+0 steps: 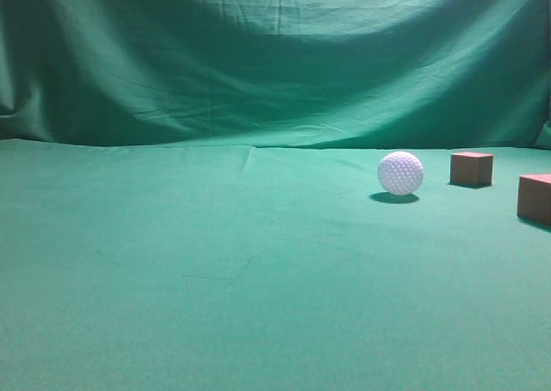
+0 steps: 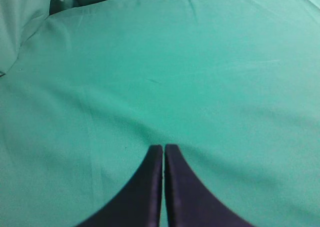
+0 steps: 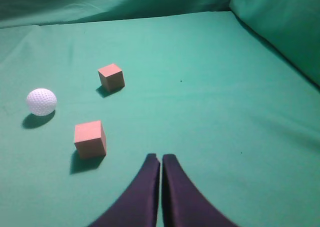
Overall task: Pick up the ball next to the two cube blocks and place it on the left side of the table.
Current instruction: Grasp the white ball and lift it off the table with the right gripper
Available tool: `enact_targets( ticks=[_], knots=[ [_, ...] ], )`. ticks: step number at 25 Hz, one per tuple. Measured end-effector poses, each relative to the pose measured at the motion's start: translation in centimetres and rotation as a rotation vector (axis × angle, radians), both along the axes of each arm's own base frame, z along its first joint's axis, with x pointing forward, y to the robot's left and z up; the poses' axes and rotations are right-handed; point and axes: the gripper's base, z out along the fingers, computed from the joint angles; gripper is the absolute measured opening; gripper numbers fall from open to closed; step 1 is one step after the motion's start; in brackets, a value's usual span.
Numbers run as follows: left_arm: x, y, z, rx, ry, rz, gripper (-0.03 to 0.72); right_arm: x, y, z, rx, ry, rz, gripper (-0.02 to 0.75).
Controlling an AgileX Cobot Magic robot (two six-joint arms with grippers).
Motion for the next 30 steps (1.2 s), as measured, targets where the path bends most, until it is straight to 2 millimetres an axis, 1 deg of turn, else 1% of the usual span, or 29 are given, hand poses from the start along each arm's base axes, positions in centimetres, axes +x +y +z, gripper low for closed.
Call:
enact_targets(
  ticks=[23, 25, 26, 27, 30],
  knots=[
    [0.0, 0.0, 0.0, 0.000, 0.000, 0.000, 0.000, 0.0, 0.0, 0.1, -0.010, -0.012, 0.002, 0.000],
    [0.0, 0.0, 0.0, 0.000, 0.000, 0.000, 0.000, 0.2, 0.1, 0.5, -0.004, -0.066, 0.009, 0.000],
    [0.0, 0.0, 0.0, 0.000, 0.000, 0.000, 0.000, 0.3, 0.2, 1.0, 0.002, -0.124, 0.017, 0.000],
    [0.0, 0.0, 0.0, 0.000, 0.000, 0.000, 0.000, 0.4, 0.2, 1.6, 0.021, -0.187, 0.022, 0.000],
    [0.0, 0.0, 0.0, 0.000, 0.000, 0.000, 0.000, 0.3, 0.6, 4.0, 0.102, -0.454, 0.054, 0.000]
  ],
)
